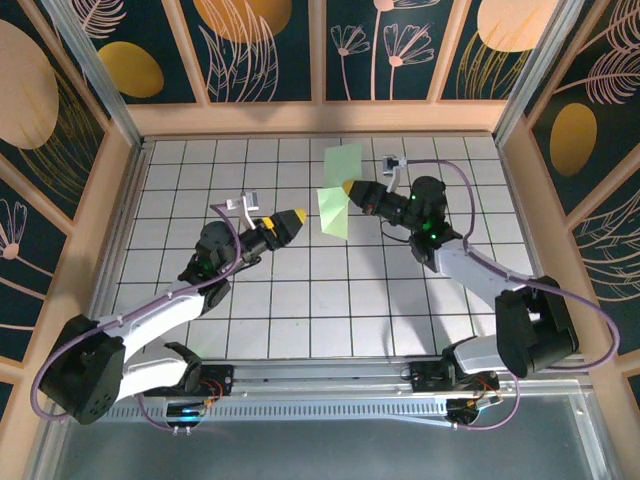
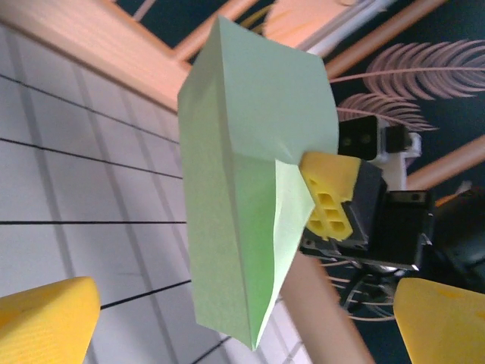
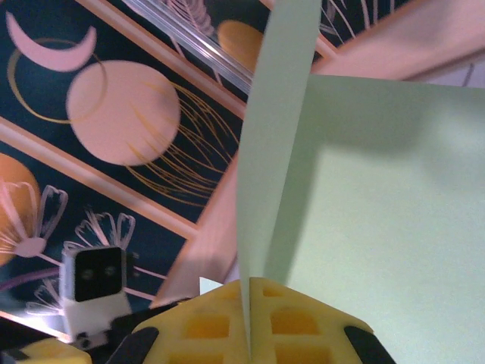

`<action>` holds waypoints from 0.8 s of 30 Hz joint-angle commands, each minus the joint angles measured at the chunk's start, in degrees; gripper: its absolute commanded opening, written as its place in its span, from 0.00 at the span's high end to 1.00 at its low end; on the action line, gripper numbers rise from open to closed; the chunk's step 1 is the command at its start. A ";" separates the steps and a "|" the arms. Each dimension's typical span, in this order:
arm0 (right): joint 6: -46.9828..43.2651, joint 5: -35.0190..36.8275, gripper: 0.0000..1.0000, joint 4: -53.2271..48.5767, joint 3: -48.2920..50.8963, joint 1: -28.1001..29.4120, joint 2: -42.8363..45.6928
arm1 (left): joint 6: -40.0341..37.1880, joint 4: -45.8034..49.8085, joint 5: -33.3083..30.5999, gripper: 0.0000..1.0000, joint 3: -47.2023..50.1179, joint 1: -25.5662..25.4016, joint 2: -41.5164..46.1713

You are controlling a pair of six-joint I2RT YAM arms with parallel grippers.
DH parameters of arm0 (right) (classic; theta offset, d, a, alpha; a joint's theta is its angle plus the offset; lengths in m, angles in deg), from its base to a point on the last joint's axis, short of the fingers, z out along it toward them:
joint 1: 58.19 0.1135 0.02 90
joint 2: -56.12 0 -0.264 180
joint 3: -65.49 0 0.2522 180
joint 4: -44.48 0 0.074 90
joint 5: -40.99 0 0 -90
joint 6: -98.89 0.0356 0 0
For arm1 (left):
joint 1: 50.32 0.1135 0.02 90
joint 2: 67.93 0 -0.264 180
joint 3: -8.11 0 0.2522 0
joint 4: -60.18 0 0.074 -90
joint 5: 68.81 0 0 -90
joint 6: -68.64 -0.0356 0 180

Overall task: Fold a paper plane with a square sheet of paper (fold left side to right side)
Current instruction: Turn over the paper at the center of the table.

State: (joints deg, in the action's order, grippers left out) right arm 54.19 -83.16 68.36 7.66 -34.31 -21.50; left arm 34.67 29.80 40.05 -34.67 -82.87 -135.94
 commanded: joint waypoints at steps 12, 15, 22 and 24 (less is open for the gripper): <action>6.71 7.17 1.00 5.47 2.05 3.85 4.08 | 9.45 -22.07 6.02 0.01 -3.18 -5.87 -10.82; 6.83 7.17 1.00 5.33 1.71 4.42 3.61 | 10.06 -22.23 5.55 0.01 -4.51 -6.14 -12.35; 7.83 7.70 1.00 5.76 2.76 4.86 3.88 | 11.40 -22.35 3.04 0.13 -6.11 -6.19 -14.38; 8.18 7.52 1.00 5.80 2.87 4.93 3.72 | 11.79 -22.55 3.41 0.17 -6.62 -6.17 -15.14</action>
State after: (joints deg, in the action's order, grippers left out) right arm 61.38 -76.84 71.47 9.76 -29.88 -18.27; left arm 45.36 10.90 43.85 -39.39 -88.75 -150.00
